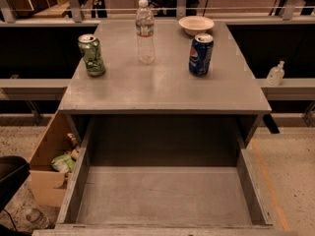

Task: Close top drawer

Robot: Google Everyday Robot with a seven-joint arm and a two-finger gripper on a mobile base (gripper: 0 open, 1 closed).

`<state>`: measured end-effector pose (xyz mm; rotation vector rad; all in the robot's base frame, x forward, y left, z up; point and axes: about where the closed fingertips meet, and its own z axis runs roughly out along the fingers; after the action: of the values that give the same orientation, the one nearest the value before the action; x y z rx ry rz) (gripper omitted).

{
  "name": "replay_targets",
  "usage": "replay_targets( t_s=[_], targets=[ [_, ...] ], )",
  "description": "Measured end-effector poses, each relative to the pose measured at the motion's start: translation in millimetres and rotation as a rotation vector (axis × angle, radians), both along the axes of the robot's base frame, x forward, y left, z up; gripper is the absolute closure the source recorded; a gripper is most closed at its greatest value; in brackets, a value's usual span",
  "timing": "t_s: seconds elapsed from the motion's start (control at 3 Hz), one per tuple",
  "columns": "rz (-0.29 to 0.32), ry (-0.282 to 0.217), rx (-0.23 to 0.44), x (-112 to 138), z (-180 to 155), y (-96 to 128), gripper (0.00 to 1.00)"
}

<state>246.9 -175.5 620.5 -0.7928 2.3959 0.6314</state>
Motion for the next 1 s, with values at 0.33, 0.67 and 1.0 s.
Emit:
replay_targets(
  t_s=[0.33,0.67,1.0],
  targets=[
    [0.02,-0.014,0.023,24.2,-8.1,17.2,1.0],
    [0.065,-0.042,0.026,56.0,-5.5,39.1,1.0],
    [0.098,-0.066,0.022,78.6,-0.4,54.5,1.0]
  ],
)
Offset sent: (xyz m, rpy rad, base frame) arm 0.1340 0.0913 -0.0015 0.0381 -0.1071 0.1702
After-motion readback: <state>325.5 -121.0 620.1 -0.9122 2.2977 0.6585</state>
